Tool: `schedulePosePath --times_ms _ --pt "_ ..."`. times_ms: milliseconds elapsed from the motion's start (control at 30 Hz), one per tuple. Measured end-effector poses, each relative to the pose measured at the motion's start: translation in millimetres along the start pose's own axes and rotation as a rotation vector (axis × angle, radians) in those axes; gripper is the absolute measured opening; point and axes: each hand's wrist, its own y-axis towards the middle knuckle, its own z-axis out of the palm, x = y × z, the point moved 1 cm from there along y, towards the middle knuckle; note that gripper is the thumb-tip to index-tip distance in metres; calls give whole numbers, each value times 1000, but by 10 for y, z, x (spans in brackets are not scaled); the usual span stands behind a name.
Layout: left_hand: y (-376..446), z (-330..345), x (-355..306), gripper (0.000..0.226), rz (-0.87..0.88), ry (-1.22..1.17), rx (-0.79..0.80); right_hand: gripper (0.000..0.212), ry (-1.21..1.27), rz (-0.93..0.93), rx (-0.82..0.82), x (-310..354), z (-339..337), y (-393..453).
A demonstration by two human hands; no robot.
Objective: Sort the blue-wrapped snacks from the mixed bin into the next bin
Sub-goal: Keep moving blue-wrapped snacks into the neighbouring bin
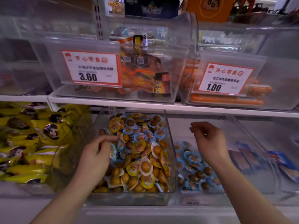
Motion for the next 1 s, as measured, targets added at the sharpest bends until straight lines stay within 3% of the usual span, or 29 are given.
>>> schedulePosePath --times_ms 100,167,300,400,667,833,1000 --pt "10 -24 6 38 -131 -129 -90 25 -1 -264 175 542 401 -268" --pt "11 -16 24 33 -172 -152 -83 35 -155 -371 350 749 723 -375" --pt "2 -2 105 13 -199 -81 3 55 -717 -244 584 765 1187 -382" --pt "-9 -30 141 16 -231 -37 107 51 -843 -203 483 692 1339 -352" --pt "22 -93 33 33 -378 -322 148 33 -335 -216 511 662 1480 -361" --pt "-26 -117 -64 40 -262 -253 81 21 274 127 455 744 1367 -313" --pt "-152 -141 -185 31 113 -101 -44 22 902 567 581 935 1288 -556"
